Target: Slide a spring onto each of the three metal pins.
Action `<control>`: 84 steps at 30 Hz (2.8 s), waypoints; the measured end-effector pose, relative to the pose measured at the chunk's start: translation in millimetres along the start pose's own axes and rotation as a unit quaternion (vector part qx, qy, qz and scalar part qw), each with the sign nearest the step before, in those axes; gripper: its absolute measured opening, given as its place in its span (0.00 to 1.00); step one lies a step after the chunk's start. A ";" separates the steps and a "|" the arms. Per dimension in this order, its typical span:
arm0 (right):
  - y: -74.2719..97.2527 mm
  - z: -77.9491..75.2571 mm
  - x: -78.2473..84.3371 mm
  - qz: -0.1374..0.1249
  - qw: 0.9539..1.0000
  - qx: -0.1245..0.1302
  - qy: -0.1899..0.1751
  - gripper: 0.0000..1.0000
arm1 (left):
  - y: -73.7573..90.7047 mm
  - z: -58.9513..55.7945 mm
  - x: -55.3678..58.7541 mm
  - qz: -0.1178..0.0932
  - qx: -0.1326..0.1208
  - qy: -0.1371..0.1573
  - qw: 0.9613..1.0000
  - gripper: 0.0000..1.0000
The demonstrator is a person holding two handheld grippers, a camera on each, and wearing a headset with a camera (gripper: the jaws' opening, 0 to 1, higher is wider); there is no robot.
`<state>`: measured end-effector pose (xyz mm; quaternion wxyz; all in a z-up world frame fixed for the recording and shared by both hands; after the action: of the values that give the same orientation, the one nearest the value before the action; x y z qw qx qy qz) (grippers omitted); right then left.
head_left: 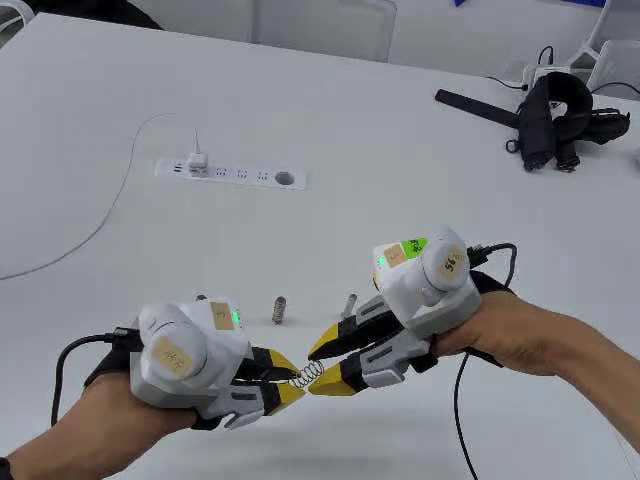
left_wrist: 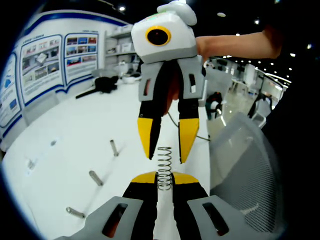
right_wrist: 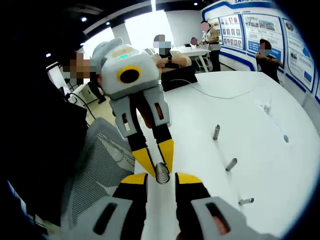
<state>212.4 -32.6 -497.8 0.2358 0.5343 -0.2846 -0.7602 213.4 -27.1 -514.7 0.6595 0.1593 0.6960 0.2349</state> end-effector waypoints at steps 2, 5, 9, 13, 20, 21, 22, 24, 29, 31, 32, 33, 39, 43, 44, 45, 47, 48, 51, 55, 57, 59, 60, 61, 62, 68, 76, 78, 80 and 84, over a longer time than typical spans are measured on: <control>-1.3 0.6 1.4 0.007 1.000 -0.001 0.008 0.23 | -0.6 -0.7 -1.0 -0.001 0.002 0.000 1.000 0.10; -2.5 0.5 3.2 0.015 1.000 -0.002 0.016 0.23 | -1.8 -2.6 -2.4 -0.001 0.005 -0.002 1.000 0.10; -3.0 0.4 3.2 0.017 1.000 -0.005 0.021 0.21 | -3.5 -4.9 -3.6 -0.001 0.009 -0.005 1.000 0.10; -2.7 1.4 2.0 0.020 0.999 -0.010 0.031 0.19 | -4.8 -5.2 -5.1 -0.001 0.011 -0.005 1.000 0.10; -4.0 4.8 2.8 0.023 0.999 -0.019 0.040 0.13 | -6.1 -6.1 -6.9 -0.001 0.015 -0.010 1.000 0.10; -4.0 4.8 3.0 0.023 0.999 -0.019 0.043 0.13 | -6.3 -7.0 -6.9 -0.001 0.017 -0.010 1.000 0.10; -4.0 4.6 3.3 0.023 0.999 -0.019 0.044 0.13 | -6.2 -7.2 -6.9 -0.001 0.017 -0.010 1.000 0.10; -3.7 6.7 5.4 0.027 0.998 -0.024 0.043 0.13 | -6.2 -8.2 -6.9 -0.002 0.020 -0.010 1.000 0.10; -2.9 9.3 7.1 0.030 0.998 -0.027 0.057 0.12 | -7.4 -11.7 -7.0 -0.005 0.027 -0.011 1.000 0.10; -2.7 8.9 7.3 0.030 0.997 -0.025 0.059 0.12 | -7.9 -11.5 -7.2 -0.006 0.027 -0.010 1.000 0.10; -2.5 8.9 7.7 0.031 0.998 -0.024 0.058 0.12 | -8.3 -11.9 -7.3 -0.006 0.029 -0.009 1.000 0.10; -2.3 8.3 8.0 0.030 0.998 -0.023 0.057 0.12 | -8.7 -11.8 -7.3 -0.006 0.029 -0.009 1.000 0.10; -2.4 7.7 10.1 0.029 0.998 -0.020 0.049 0.12 | -10.7 -11.9 -5.7 -0.007 0.033 0.000 0.999 0.11; -1.1 5.5 11.8 0.029 0.998 -0.014 0.045 0.12 | -11.4 -12.4 -1.8 -0.003 0.034 0.008 0.999 0.14; -0.6 4.8 12.4 0.029 0.999 -0.013 0.042 0.12 | -11.5 -12.4 -1.1 -0.002 0.033 0.008 0.999 0.15; -0.1 4.2 13.2 0.029 0.999 -0.012 0.041 0.12 | -11.5 -12.6 -0.5 -0.001 0.032 0.008 0.999 0.15; 1.1 2.6 15.3 0.027 0.999 -0.009 0.033 0.12 | -11.4 -12.8 1.0 -0.001 0.031 0.011 0.999 0.16; 1.4 2.2 16.5 0.027 0.999 -0.008 0.031 0.12 | -11.3 -12.3 2.3 -0.001 0.030 0.015 0.999 0.16; 2.6 -0.2 21.6 0.029 0.999 -0.003 0.024 0.12 | -11.3 -8.5 7.3 -0.001 0.022 0.029 0.999 0.17; 4.1 -2.1 24.1 0.030 0.999 0.002 0.018 0.12 | -10.1 -6.9 11.8 0.003 0.014 0.031 0.999 0.20; 5.6 -4.5 25.1 0.029 0.999 0.006 0.015 0.12 | -9.8 -4.9 15.7 0.004 0.009 0.042 0.999 0.22; 6.9 -7.9 26.7 0.031 0.999 0.011 0.010 0.12 | -9.2 -3.2 19.4 0.005 0.005 0.050 0.999 0.23; 7.6 -9.7 27.9 0.035 0.999 0.016 0.010 0.12 | -8.7 -2.6 20.6 0.005 0.002 0.051 0.999 0.24; 8.2 -11.5 28.5 0.038 0.999 0.020 0.010 0.12 | -8.1 -1.7 21.6 0.005 -0.002 0.052 0.999 0.25; 9.0 -13.5 28.6 0.037 0.999 0.024 0.009 0.12 | -7.2 -0.9 23.4 0.005 -0.005 0.053 0.999 0.25; 12.8 -28.1 39.5 0.051 0.998 0.046 -0.009 0.12 | -5.8 4.8 37.0 0.014 -0.027 0.073 0.997 0.28; 20.6 -53.6 56.9 0.076 0.992 0.091 -0.044 0.12 | -5.8 6.0 47.3 0.013 -0.041 0.090 0.995 0.31; 23.2 -58.3 58.7 0.081 0.991 0.099 -0.044 0.12 | -4.6 8.4 48.6 0.013 -0.047 0.094 0.994 0.32; 26.4 -64.4 61.6 0.084 0.990 0.104 -0.050 0.12 | -3.0 11.8 51.0 0.013 -0.055 0.101 0.993 0.33; 33.7 -76.3 67.5 0.094 0.987 0.118 -0.060 0.12 | -1.2 17.3 57.1 0.014 -0.069 0.113 0.991 0.37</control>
<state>265.1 -115.5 -540.9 0.2240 0.4830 -0.4351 -0.7261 226.2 4.3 -563.8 0.5827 0.0957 0.7460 0.3077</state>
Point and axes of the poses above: the centre of the closed fingertips' face, and the gripper's own axes: y roughly backward along the fingers, z roughly to its left, x roughly out of its underside, the point moved 1 cm from there along y, roughly backward along the fingers, and after that the axes turned 4 degrees about -y, right-handed, at the moved point
